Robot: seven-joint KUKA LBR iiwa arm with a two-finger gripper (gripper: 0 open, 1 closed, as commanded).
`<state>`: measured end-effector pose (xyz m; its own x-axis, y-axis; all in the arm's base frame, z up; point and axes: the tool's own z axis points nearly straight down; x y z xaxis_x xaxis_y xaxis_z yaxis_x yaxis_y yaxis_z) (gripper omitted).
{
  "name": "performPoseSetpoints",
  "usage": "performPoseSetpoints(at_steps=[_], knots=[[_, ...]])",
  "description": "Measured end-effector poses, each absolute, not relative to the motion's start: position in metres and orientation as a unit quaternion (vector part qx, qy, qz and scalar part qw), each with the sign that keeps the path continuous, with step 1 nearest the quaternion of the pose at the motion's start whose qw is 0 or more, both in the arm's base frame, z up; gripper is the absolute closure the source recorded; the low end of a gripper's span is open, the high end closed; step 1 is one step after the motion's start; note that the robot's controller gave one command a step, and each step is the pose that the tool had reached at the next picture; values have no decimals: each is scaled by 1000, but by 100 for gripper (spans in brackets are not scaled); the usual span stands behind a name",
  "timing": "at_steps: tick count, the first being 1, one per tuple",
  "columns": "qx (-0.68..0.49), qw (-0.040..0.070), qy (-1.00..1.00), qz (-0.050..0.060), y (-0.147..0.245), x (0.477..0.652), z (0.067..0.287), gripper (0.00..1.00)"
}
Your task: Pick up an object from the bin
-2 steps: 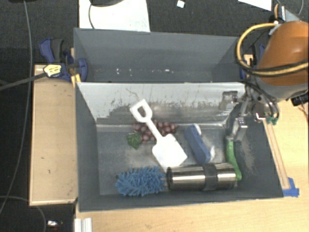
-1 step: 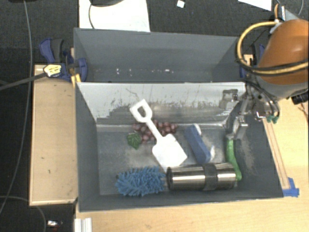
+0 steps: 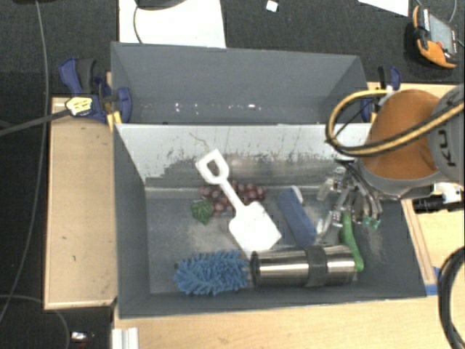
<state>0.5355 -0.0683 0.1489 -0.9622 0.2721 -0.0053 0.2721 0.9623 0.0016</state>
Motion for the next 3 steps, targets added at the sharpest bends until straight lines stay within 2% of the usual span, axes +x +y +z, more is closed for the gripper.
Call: performPoseSetpoints(at_steps=[1, 2, 3], knots=[[32, 5, 999, 0, -18, 477, 161, 0], [260, 2, 966, 0, -46, 529, 123, 0], [63, 22, 998, 5, 16, 504, 99, 0]])
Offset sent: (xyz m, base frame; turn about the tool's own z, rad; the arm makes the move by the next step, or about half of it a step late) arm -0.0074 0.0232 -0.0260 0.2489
